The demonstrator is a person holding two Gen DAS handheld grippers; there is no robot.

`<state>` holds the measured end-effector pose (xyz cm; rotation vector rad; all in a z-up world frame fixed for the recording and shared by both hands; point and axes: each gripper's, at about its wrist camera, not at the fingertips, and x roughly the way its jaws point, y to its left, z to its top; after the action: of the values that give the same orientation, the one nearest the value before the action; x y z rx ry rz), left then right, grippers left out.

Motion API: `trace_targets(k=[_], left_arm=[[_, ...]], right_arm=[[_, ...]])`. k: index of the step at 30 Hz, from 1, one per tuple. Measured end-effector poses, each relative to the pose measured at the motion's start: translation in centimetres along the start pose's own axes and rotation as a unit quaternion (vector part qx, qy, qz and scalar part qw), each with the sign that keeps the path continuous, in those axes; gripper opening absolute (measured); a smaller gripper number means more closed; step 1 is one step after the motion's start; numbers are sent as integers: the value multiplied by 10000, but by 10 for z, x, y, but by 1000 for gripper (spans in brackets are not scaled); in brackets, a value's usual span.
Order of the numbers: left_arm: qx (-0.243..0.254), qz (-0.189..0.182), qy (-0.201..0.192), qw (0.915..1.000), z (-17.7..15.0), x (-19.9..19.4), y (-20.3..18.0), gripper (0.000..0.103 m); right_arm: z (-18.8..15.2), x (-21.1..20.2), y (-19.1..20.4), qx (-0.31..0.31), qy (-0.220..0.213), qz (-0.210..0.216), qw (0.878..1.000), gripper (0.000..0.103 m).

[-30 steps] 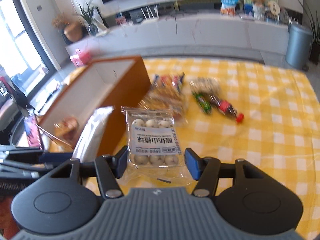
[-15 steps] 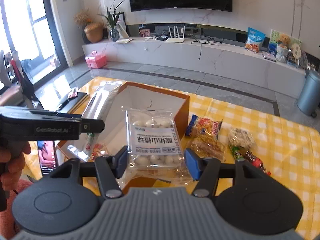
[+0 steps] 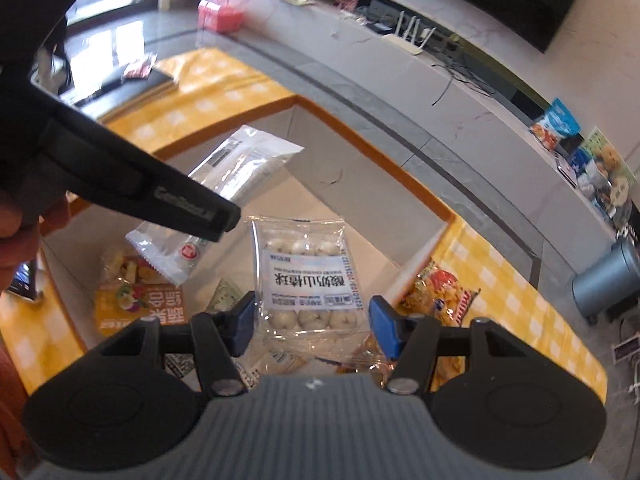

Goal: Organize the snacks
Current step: 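Carry both packs over the box and release them inside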

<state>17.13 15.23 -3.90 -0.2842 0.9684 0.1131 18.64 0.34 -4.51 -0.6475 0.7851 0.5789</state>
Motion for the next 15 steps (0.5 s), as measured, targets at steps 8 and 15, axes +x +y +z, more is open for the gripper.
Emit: trace_targets(k=[8, 15], left_arm=[[245, 141, 301, 9991, -1, 26, -10, 56], [258, 159, 533, 9981, -3, 36, -10, 59]], right_arm=[[9, 42, 11, -505, 363, -48, 9981, 58], [7, 60, 19, -772, 606, 76, 9951, 59]])
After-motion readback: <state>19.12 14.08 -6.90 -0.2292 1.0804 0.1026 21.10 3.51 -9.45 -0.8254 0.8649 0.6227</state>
